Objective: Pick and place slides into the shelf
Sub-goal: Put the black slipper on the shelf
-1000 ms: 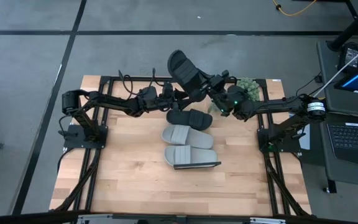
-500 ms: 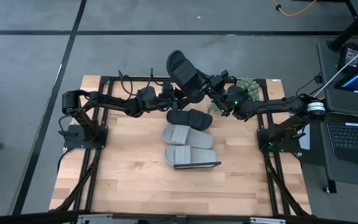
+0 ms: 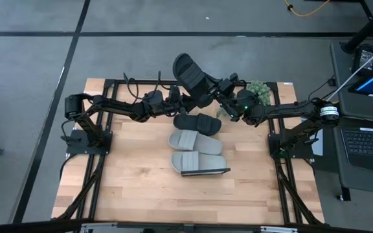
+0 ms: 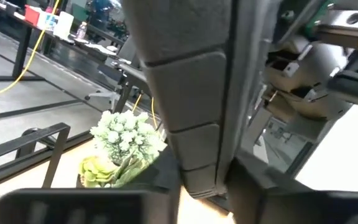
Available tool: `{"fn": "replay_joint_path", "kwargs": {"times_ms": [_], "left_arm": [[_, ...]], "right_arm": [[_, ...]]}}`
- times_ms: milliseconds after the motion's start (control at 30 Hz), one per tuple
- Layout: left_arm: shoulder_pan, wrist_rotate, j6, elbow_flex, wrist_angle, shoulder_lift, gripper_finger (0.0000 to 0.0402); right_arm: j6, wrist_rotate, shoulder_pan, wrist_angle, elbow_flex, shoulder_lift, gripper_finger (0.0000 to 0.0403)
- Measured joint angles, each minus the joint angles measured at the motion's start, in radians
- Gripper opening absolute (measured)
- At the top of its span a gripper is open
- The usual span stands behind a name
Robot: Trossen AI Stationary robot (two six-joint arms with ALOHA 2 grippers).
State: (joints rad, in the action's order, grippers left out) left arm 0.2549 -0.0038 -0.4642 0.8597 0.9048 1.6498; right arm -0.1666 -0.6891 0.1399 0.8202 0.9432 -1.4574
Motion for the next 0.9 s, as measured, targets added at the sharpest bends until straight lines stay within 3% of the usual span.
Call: {"fn": "replay_joint_path", "kwargs": {"times_ms": [67, 267, 567, 900], "left_arm": [[-0.001, 0.004, 0.012, 0.000, -0.002, 0.001, 0.0064], [0.013, 0.086, 0.022, 0.002, -0.034, 0.000, 0.0063], [0.081, 0.269, -0.018, 0.000, -0.078, -0.008, 0.0063], [0.147, 0.365, -0.040, 0.000, -0.083, -0.009, 0.0063]], "right_arm": [[-0.004, 0.002, -0.001, 0.000, 0.000, 0.000, 0.0003], [-0.046, -0.004, -0.006, -0.008, 0.000, 0.000, 0.0005], [-0.063, -0.048, -0.034, -0.117, -0.001, 0.020, 0.0043], [-0.153, -0.070, -0.073, -0.160, 0.000, 0.036, 0.0073]]}}
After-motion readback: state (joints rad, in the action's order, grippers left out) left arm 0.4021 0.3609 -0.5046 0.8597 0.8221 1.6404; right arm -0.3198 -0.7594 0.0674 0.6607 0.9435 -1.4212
